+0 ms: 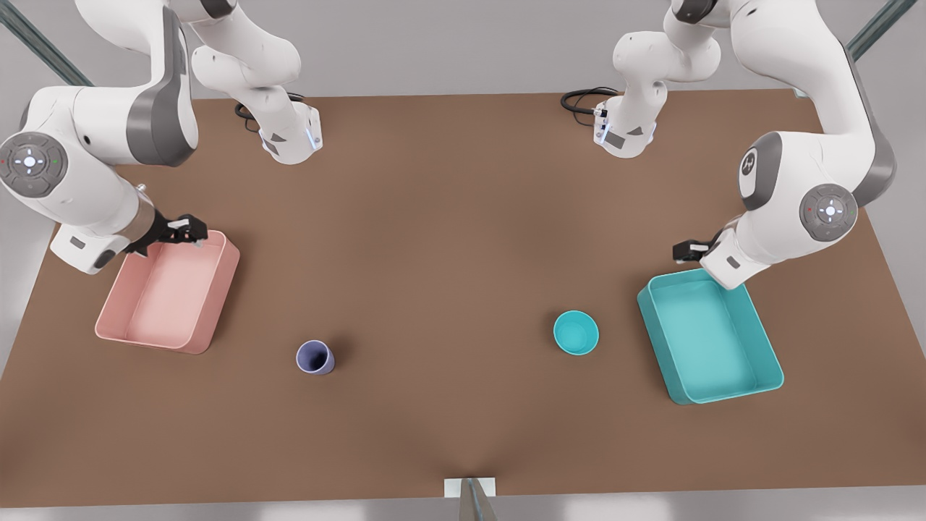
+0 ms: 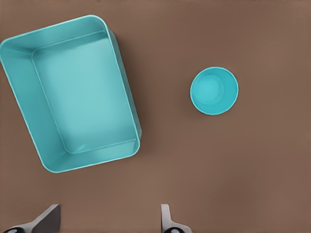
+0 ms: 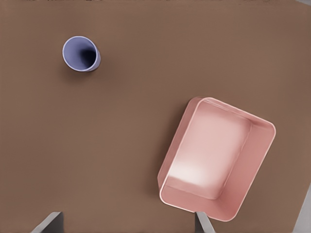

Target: Put the bowls and cups in different boxes

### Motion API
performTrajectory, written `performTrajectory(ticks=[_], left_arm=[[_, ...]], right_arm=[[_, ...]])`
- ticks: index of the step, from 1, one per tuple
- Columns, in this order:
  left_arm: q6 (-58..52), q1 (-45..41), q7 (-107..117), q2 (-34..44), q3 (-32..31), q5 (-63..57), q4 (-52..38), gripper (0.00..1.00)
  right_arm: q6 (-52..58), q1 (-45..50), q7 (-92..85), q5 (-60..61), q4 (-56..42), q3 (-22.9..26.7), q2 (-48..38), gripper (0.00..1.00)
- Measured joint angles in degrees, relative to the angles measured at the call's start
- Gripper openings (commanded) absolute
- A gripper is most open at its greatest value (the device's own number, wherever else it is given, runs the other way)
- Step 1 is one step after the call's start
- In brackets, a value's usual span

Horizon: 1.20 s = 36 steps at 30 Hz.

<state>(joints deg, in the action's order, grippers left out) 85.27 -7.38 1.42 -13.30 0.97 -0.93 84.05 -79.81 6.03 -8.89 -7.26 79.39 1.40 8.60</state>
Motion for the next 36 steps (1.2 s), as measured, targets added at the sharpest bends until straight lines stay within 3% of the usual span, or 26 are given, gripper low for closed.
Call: performTrajectory(ticks=[3, 7, 13, 25, 26, 27, 28, 32, 33, 35, 36], left_arm=[[0.60, -0.38, 0.17, -1.08, 0.03, 0.00, 0.23, 1.00], [4.79, -11.65, 2.10, -12.56, -0.17, -1.71, -0.09, 1.00], [22.16, -21.16, 8.70, -26.98, -0.05, -5.33, -1.32, 1.00], [36.69, -22.02, 20.20, -31.59, 0.10, -8.05, 2.36, 1.00], [37.02, -21.99, 20.93, -31.89, 0.14, -8.09, 2.45, 0.89], [37.30, -21.95, 21.66, -32.05, 0.20, -8.18, 2.50, 0.68], [37.52, -21.88, 22.39, -32.24, 0.23, -8.29, 2.52, 0.53], [38.13, -21.61, 25.05, -32.84, 0.40, -8.57, 2.49, 0.48], [38.25, -21.61, 25.55, -32.91, 0.52, -8.50, 2.48, 0.40], [38.43, -21.61, 26.64, -32.94, 0.65, -8.52, 2.37, 0.26], [38.50, -21.65, 27.21, -32.88, 0.68, -8.56, 2.33, 0.23]], right_arm=[[-0.69, 0.75, -0.29, -0.05, -0.22, 0.19, 1.34, 1.00], [-6.00, 7.46, -0.41, 1.29, -2.25, -0.23, 13.73, 1.00], [-21.51, 9.00, 0.56, 4.30, -2.24, -0.19, 25.69, 1.00], [-36.11, 4.84, 2.13, 9.08, -1.08, 0.09, 33.70, 1.00], [-36.58, 4.59, 2.21, 9.37, -1.07, 0.09, 34.33, 1.00], [-36.97, 4.39, 2.29, 9.62, -1.05, 0.09, 34.94, 1.00], [-37.30, 4.17, 2.37, 9.95, -1.05, 0.09, 35.50, 1.00], [-38.19, 3.41, 2.63, 10.96, -0.87, 0.09, 37.50, 1.00], [-38.33, 3.34, 2.69, 11.23, -0.72, 0.06, 37.87, 0.95], [-38.53, 3.38, 2.74, 11.70, -0.26, -0.01, 38.23, 0.51], [-38.60, 3.43, 2.73, 11.92, -0.08, -0.04, 38.31, 0.44]])
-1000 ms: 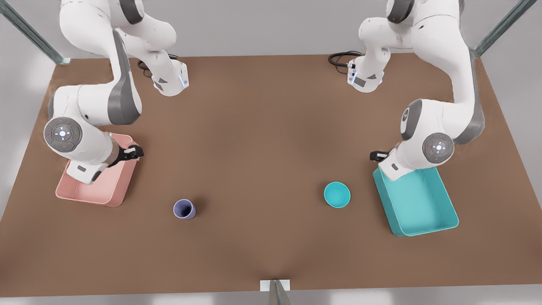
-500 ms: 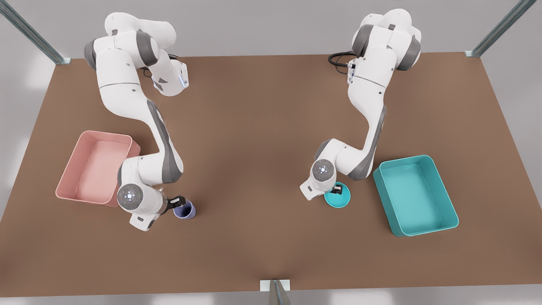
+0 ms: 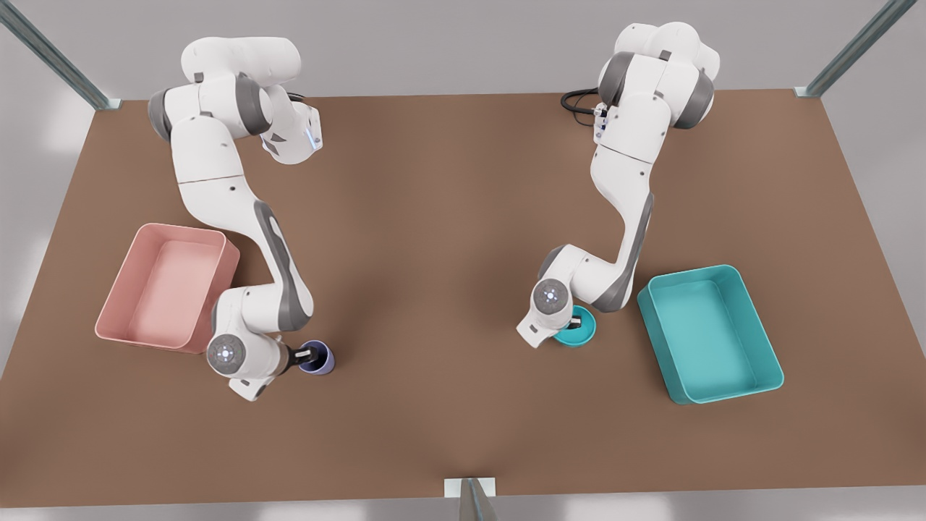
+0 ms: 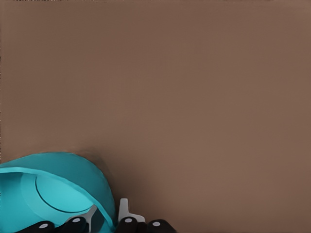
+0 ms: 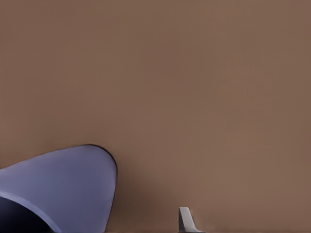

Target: Put the bowls and cups in different boxes

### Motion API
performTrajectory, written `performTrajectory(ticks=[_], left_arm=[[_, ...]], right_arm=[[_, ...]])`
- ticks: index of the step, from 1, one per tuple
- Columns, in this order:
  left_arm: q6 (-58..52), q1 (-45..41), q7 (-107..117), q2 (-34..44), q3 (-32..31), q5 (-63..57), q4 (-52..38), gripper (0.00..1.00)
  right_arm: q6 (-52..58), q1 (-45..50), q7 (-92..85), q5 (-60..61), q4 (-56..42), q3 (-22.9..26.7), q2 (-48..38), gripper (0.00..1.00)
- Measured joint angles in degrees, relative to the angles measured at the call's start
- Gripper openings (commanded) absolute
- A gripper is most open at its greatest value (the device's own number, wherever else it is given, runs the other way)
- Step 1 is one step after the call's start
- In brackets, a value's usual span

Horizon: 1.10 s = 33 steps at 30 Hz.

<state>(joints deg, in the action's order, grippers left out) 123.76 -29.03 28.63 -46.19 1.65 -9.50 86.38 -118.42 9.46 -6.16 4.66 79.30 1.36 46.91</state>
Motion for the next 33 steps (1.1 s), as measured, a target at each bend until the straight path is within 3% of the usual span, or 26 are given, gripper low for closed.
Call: performTrajectory(ticks=[2, 8, 11, 14, 19, 22, 27, 33], left_arm=[[-0.09, -0.04, 1.06, 0.26, 0.01, -0.06, -0.13, 0.21], [-3.14, 1.71, 3.40, 5.18, 0.44, 0.01, -0.31, 0.21], [-8.89, 6.76, 4.14, 13.45, 0.67, 0.01, -1.82, 0.21], [-15.94, 14.48, 2.64, 17.12, 0.64, 0.04, -6.13, 0.21], [-22.07, 22.43, -3.14, 13.61, 0.75, -0.21, -7.02, 0.21], [-21.94, 25.03, -6.14, 10.29, 0.79, -0.49, -6.34, 0.21], [-20.37, 27.82, -10.14, 7.43, 0.75, -0.57, -5.60, 0.21], [-16.73, 27.93, -13.66, 4.66, 0.72, -0.52, -2.42, 0.21]], right_arm=[[-0.03, 0.15, -0.24, 0.66, 0.10, -0.07, -0.02, 0.22], [0.52, 0.97, -0.67, 0.83, -0.21, -0.21, -1.17, 0.21], [4.82, -0.66, -1.79, 0.54, -0.03, -0.06, -9.21, 0.21], [12.23, -8.51, -4.58, -1.52, 0.27, 0.47, -16.94, 0.21], [19.56, -22.21, -10.76, -8.36, 1.11, 0.59, -18.24, 0.21], [18.61, -26.31, -14.40, -10.65, 5.01, 0.60, -18.29, 0.21], [9.05, -29.50, -19.86, -12.03, 14.65, 0.58, -17.47, 0.21], [-2.36, -30.91, -25.01, -12.00, 16.21, 0.45, -12.60, 0.21]])
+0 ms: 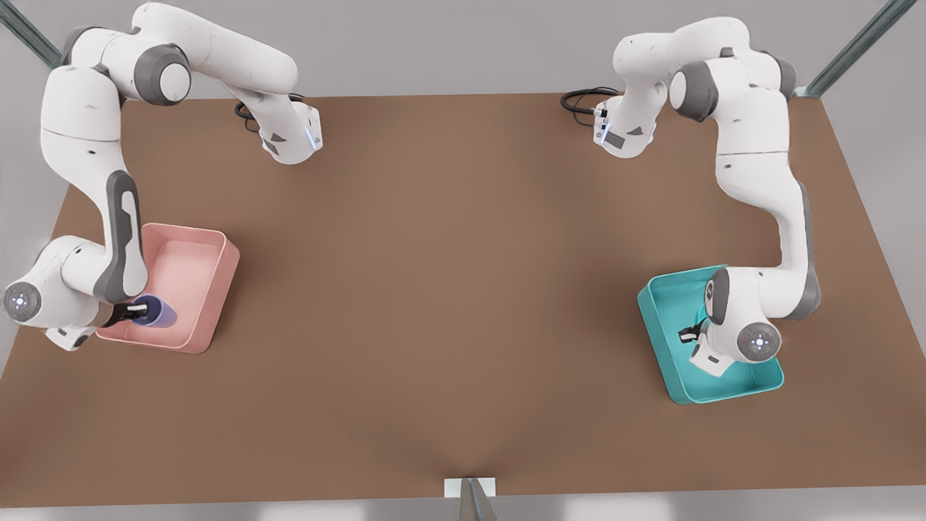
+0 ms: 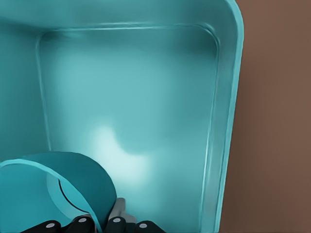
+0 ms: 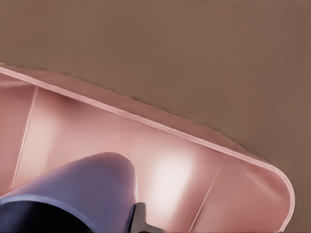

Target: Put the bowls and cups in different boxes

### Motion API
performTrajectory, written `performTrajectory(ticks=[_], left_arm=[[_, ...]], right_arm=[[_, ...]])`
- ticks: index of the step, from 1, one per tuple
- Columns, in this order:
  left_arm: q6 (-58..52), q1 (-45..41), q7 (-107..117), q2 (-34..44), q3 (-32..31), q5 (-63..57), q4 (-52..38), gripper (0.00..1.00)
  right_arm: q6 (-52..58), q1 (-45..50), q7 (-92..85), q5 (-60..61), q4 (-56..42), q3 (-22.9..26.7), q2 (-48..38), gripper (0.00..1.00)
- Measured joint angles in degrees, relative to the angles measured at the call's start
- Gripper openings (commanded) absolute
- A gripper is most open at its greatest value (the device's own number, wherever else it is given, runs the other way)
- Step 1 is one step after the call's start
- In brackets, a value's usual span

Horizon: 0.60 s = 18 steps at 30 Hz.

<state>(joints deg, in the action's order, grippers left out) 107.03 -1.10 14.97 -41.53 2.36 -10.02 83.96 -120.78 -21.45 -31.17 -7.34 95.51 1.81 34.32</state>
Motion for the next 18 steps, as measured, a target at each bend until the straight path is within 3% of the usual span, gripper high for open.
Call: performTrajectory(ticks=[2, 3, 4, 5, 6, 7, 9, 15, 18], left_arm=[[1.81, 0.09, -0.93, -0.86, 0.00, -0.03, 1.36, 0.21], [2.55, 0.12, -1.36, -1.23, 0.00, -0.04, 1.60, 0.25], [3.18, 0.12, -1.80, -1.42, 0.02, 0.03, 1.70, 0.60], [3.72, 0.13, -2.25, -1.49, 0.04, 0.12, 1.71, 0.85], [4.16, 0.16, -2.77, -1.42, 0.03, 0.30, 1.63, 0.97], [4.46, 0.19, -3.37, -1.02, 0.05, 0.64, 1.58, 1.00], [3.98, 0.10, -4.67, 1.99, 0.07, 1.61, 1.45, 1.00], [-8.25, -3.48, -6.73, 21.91, -0.41, 5.02, -3.78, 1.00], [-16.52, -4.60, -7.31, 23.54, -0.75, 6.13, -7.84, 1.00]], right_arm=[[-2.42, -0.07, -1.40, 0.36, 0.04, -0.04, 1.38, 0.21], [-3.34, -0.10, -2.05, 0.54, 0.05, -0.08, 1.87, 0.26], [-4.08, -0.10, -2.58, 0.70, 0.10, -0.11, 2.16, 0.81], [-4.73, -0.17, -3.03, 0.91, 0.28, -0.12, 2.29, 1.00], [-5.34, -0.21, -3.30, 0.88, 0.39, -0.13, 2.34, 1.00], [-5.95, -0.24, -3.27, 0.44, 0.46, -0.14, 2.34, 1.00], [-6.58, -0.31, -3.27, -0.02, 0.47, -0.14, 2.03, 1.00], [-4.26, -1.20, -6.42, 4.30, 0.40, -0.14, -1.00, 1.00], [0.72, -1.59, -8.83, 7.01, -1.72, -0.36, -5.45, 1.00]])
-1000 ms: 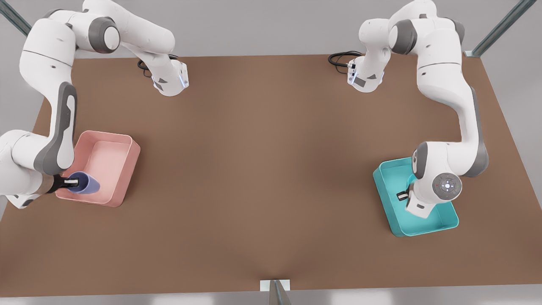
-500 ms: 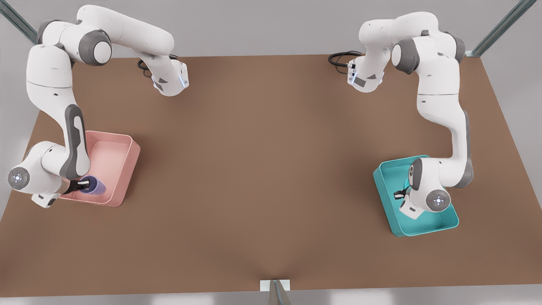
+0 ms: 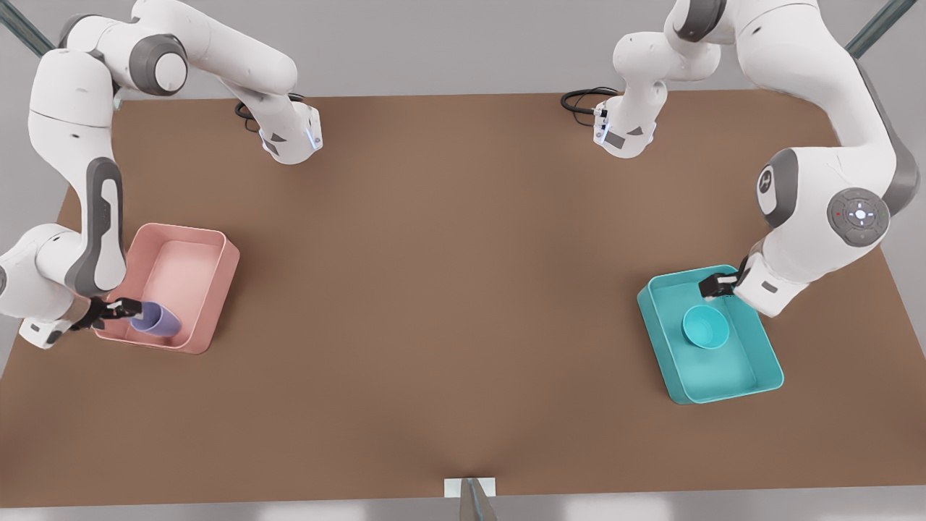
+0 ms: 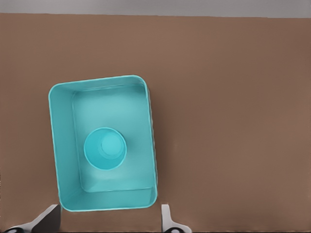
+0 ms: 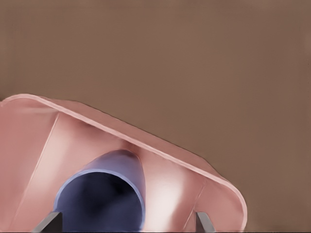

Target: Put the bowls and cups in different boxes

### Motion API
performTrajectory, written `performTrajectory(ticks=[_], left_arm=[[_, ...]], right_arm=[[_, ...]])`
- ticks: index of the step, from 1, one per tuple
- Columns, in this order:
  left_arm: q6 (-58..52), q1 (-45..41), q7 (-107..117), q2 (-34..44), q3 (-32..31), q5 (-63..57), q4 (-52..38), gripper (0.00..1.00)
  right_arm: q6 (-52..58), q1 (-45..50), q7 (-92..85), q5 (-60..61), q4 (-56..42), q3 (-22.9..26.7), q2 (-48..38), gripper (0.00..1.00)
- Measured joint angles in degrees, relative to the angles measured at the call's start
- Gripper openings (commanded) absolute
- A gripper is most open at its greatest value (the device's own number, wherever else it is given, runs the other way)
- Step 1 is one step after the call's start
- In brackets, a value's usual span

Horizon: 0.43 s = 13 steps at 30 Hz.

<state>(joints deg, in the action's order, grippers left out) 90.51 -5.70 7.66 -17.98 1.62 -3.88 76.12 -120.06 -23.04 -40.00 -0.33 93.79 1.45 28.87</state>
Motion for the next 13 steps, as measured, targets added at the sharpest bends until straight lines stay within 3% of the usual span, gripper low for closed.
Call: performTrajectory(ticks=[2, 6, 8, 11, 13], left_arm=[[-4.29, 0.42, -0.34, 0.21, 0.09, 0.38, -1.41, 1.00], [-9.38, 0.71, -1.08, -0.17, 0.08, 0.93, -1.88, 1.00], [-10.96, 0.70, -1.62, -0.26, 0.06, 1.14, -1.90, 1.00], [-12.56, 0.76, -2.34, -0.28, 0.05, 1.31, -1.91, 1.00], [-13.27, 0.79, -2.76, -0.28, 0.05, 1.37, -1.91, 1.00]], right_arm=[[5.28, 1.60, -0.81, 1.49, -4.63, -1.90, -1.72, 1.00], [17.74, 21.02, 5.55, -1.98, -14.20, -2.96, -2.67, 1.00], [23.68, 25.35, 9.57, -4.19, -18.08, -3.30, -6.03, 1.00], [29.67, 25.87, 14.82, -5.59, -14.15, -3.46, -15.82, 1.00], [32.08, 25.79, 17.86, -5.86, -12.44, -3.44, -18.02, 1.00]])
